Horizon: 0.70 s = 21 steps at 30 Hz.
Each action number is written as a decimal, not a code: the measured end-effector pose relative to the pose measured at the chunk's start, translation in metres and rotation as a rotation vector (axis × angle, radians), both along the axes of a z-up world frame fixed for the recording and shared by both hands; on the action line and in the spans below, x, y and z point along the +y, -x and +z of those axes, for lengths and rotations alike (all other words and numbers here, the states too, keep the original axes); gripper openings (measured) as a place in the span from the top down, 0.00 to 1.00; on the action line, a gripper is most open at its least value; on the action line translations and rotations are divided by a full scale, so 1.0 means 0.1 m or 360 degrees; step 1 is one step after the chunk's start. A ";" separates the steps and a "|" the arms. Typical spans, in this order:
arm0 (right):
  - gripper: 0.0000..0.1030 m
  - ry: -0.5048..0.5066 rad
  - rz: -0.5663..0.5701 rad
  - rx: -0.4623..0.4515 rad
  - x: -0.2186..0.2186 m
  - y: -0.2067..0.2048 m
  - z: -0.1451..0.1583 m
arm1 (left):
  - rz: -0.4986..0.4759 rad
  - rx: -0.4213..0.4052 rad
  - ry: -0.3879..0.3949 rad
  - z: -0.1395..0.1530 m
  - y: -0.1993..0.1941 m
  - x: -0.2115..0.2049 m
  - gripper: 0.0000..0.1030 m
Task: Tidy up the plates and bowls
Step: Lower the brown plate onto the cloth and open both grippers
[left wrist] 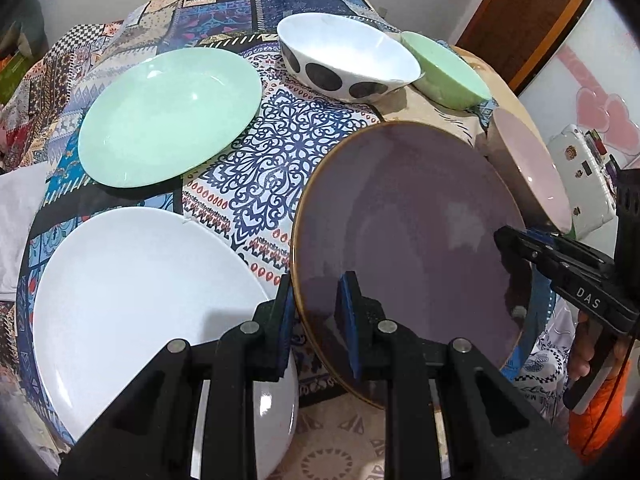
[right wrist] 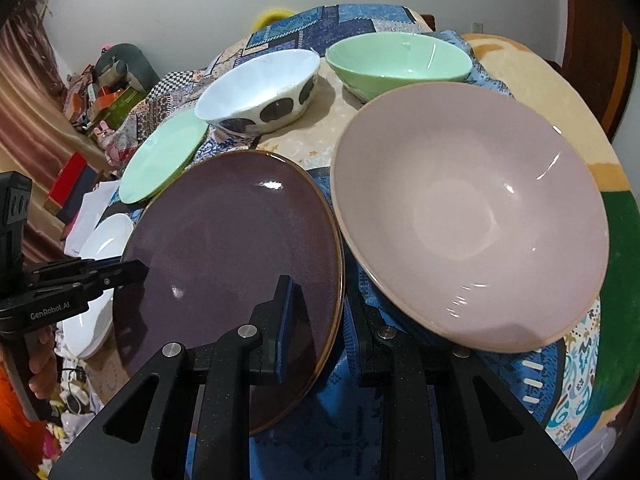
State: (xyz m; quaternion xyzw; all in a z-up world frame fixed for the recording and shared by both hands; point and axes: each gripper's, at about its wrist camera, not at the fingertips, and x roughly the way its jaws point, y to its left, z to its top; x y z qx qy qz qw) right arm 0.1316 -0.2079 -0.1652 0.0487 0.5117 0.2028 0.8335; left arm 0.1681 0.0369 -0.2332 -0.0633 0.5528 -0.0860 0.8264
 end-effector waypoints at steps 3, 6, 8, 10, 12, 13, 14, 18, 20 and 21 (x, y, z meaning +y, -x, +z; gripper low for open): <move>0.80 -0.0003 0.0000 0.0004 -0.01 -0.01 -0.01 | 0.0005 0.0011 -0.0005 -0.04 -0.04 0.00 0.78; 0.78 0.0007 0.0007 0.0003 -0.01 0.00 -0.01 | 0.0009 0.0009 -0.0011 -0.05 -0.06 0.01 0.78; 0.76 0.0012 0.0019 0.0005 0.00 0.00 -0.01 | 0.0009 0.0006 -0.0022 -0.05 -0.06 0.00 0.78; 0.76 0.0022 0.0027 0.0004 0.00 -0.01 -0.01 | 0.0006 -0.0004 -0.0034 -0.05 -0.05 -0.01 0.78; 0.76 0.0047 0.0028 -0.0009 -0.01 0.01 0.01 | 0.0000 -0.0020 -0.0061 -0.04 -0.04 -0.03 0.78; 0.76 0.0060 0.0029 -0.0012 0.00 0.01 0.02 | -0.0005 -0.0032 -0.0072 -0.03 -0.02 -0.04 0.78; 0.76 0.0067 0.0033 -0.0011 -0.01 0.02 0.03 | -0.0002 -0.0045 -0.0083 -0.01 -0.01 -0.05 0.78; 0.70 0.0056 0.0026 -0.0024 -0.05 0.10 0.11 | 0.0024 -0.0063 -0.0058 0.07 0.04 -0.01 0.78; 0.65 0.0054 0.0020 -0.0044 -0.06 0.13 0.17 | 0.0042 -0.0084 -0.0052 0.13 0.08 0.01 0.74; 0.62 0.0048 0.0014 -0.0060 -0.07 0.16 0.21 | 0.0046 -0.0096 -0.0055 0.16 0.10 0.01 0.72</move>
